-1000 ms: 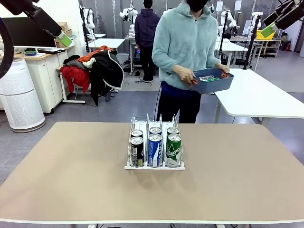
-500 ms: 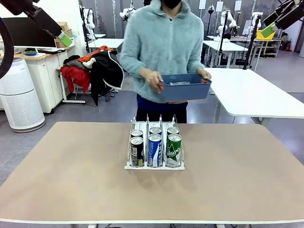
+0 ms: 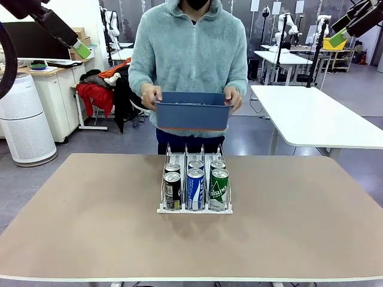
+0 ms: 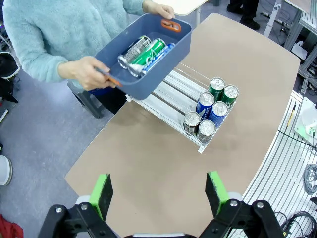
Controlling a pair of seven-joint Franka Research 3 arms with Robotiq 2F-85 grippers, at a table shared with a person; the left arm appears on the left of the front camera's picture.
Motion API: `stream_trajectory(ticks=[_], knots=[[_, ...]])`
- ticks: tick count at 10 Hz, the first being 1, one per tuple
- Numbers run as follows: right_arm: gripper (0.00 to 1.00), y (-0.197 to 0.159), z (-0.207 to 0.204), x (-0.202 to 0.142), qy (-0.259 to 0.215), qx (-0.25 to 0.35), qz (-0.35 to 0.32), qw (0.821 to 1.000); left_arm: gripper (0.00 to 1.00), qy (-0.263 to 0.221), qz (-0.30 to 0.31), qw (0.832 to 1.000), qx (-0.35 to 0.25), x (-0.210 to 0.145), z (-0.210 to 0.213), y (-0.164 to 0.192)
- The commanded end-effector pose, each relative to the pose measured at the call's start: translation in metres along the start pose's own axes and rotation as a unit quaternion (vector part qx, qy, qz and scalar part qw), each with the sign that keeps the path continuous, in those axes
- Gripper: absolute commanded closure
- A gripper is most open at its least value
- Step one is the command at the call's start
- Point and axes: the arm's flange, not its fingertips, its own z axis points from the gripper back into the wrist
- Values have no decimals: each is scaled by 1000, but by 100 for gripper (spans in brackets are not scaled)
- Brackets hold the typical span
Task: Fill the beverage cans into the dispenser.
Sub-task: Pick up the Pepsi coke handed by the human.
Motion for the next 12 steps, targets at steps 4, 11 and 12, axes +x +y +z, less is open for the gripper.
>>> stream_trajectory(ticks=[4, 11, 12], knots=[[0, 1, -1, -1, 2, 0, 1, 1000, 0, 0, -3, 1000, 1, -2, 1, 0], [0, 1, -1, -1, 2, 0, 1, 1000, 0, 0, -3, 1000, 1, -2, 1, 0], [0, 1, -1, -1, 2, 0, 1, 1000, 0, 0, -3, 1000, 1, -2, 1, 0]])
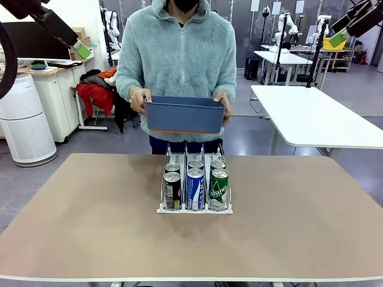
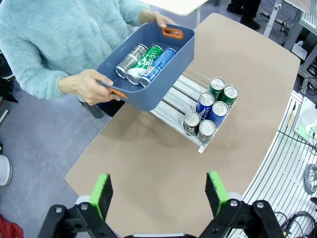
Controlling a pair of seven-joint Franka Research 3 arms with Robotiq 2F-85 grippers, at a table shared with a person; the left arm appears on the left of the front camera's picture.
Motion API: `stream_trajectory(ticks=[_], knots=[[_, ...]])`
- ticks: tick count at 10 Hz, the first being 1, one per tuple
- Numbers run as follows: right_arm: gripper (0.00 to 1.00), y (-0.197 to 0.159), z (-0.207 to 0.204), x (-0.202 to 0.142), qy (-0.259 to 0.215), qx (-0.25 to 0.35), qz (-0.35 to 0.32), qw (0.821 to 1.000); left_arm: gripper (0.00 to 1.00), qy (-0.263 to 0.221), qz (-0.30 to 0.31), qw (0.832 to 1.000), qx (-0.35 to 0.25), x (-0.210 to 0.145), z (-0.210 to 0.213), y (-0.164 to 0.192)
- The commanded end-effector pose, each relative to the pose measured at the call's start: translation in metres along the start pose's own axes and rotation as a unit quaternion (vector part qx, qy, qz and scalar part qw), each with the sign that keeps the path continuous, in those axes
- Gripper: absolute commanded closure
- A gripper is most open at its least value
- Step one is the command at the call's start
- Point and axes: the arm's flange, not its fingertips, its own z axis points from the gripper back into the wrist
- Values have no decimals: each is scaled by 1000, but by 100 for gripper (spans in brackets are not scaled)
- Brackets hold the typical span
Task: Fill the beverage cans into the dispenser.
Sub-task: Pick up the Pepsi coke handed by the human.
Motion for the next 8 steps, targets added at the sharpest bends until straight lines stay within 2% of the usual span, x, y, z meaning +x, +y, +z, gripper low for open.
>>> stream_trajectory(ticks=[1, 8], knots=[[0, 1, -1, -1, 2, 0, 1, 1000, 0, 0, -3, 1000, 1, -2, 1, 0], [0, 1, -1, -1, 2, 0, 1, 1000, 0, 0, -3, 1000, 1, -2, 1, 0]])
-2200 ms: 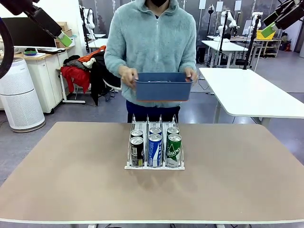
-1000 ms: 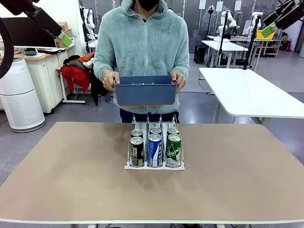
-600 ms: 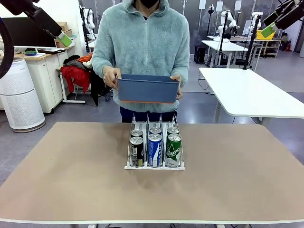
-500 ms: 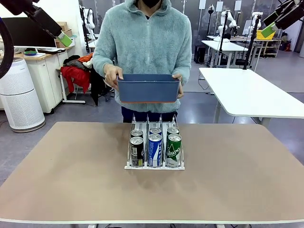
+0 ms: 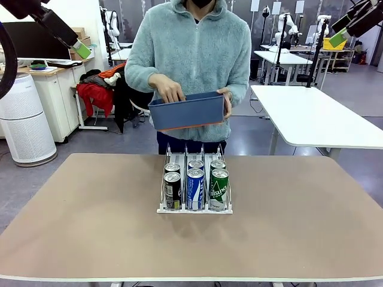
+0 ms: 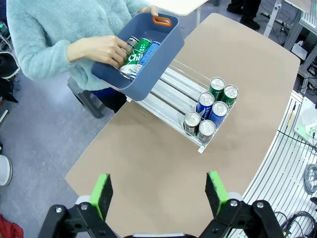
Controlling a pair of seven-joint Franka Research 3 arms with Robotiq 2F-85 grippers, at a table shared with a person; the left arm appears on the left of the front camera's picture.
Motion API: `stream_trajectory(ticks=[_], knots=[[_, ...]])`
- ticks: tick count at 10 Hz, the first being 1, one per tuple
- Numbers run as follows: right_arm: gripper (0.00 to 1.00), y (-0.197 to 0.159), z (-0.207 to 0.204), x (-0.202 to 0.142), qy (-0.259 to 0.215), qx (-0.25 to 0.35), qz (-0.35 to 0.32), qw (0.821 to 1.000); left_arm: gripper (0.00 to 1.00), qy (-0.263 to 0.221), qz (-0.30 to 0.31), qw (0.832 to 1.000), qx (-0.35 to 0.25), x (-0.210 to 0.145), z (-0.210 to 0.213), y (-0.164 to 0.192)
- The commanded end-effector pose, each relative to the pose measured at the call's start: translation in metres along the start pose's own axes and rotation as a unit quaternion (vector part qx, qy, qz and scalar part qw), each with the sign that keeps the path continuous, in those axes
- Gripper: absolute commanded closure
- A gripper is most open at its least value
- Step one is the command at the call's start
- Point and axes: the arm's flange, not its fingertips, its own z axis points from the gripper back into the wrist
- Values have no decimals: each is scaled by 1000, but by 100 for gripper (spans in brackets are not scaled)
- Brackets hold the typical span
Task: Fill the beverage cans into the dispenser.
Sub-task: Pick up the Pepsi coke handed by the human.
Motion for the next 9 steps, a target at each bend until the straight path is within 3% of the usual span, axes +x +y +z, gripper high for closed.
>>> stream_trajectory(ticks=[1, 9], knots=[[0, 1, -1, -1, 2, 0, 1, 1000, 0, 0, -3, 1000, 1, -2, 1, 0], [0, 1, -1, -1, 2, 0, 1, 1000, 0, 0, -3, 1000, 1, -2, 1, 0]])
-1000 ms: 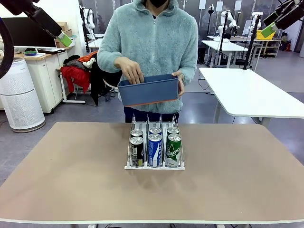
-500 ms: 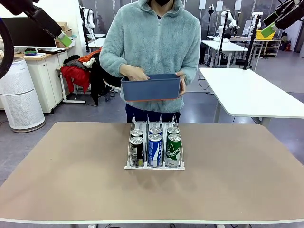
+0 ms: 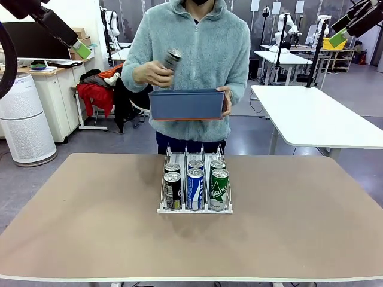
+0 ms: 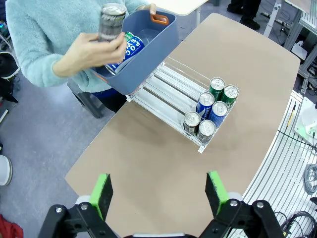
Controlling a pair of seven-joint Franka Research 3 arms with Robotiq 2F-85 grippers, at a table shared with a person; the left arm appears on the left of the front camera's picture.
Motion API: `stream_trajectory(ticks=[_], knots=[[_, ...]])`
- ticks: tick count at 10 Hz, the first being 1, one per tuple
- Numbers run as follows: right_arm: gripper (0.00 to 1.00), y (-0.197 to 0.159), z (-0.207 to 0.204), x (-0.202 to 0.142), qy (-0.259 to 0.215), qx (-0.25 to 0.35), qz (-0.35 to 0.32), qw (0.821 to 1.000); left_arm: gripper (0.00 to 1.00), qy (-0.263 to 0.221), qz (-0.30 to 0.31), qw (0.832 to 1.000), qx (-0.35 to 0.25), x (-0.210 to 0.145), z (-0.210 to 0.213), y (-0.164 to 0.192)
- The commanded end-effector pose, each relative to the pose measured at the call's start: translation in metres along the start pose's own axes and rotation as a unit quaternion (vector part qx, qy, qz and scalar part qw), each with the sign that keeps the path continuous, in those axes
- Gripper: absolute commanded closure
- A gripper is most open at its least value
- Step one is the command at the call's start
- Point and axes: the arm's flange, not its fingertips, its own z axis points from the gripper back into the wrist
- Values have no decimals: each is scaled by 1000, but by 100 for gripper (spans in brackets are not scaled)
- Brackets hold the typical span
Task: Fill the beverage cans into the dispenser.
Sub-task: Pick up the Pepsi coke handed by the human.
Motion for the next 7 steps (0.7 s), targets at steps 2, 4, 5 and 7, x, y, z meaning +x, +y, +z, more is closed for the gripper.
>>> stream_trajectory(ticks=[2, 4, 5, 7], knots=[[0, 1, -1, -1, 2, 0, 1, 1000, 0, 0, -3, 1000, 1, -2, 1, 0], [0, 1, -1, -1, 2, 0, 1, 1000, 0, 0, -3, 1000, 1, -2, 1, 0], [0, 1, -1, -1, 2, 0, 1, 1000, 0, 0, -3, 1000, 1, -2, 1, 0], [0, 1, -1, -1, 2, 0, 1, 1000, 0, 0, -3, 1000, 1, -2, 1, 0]])
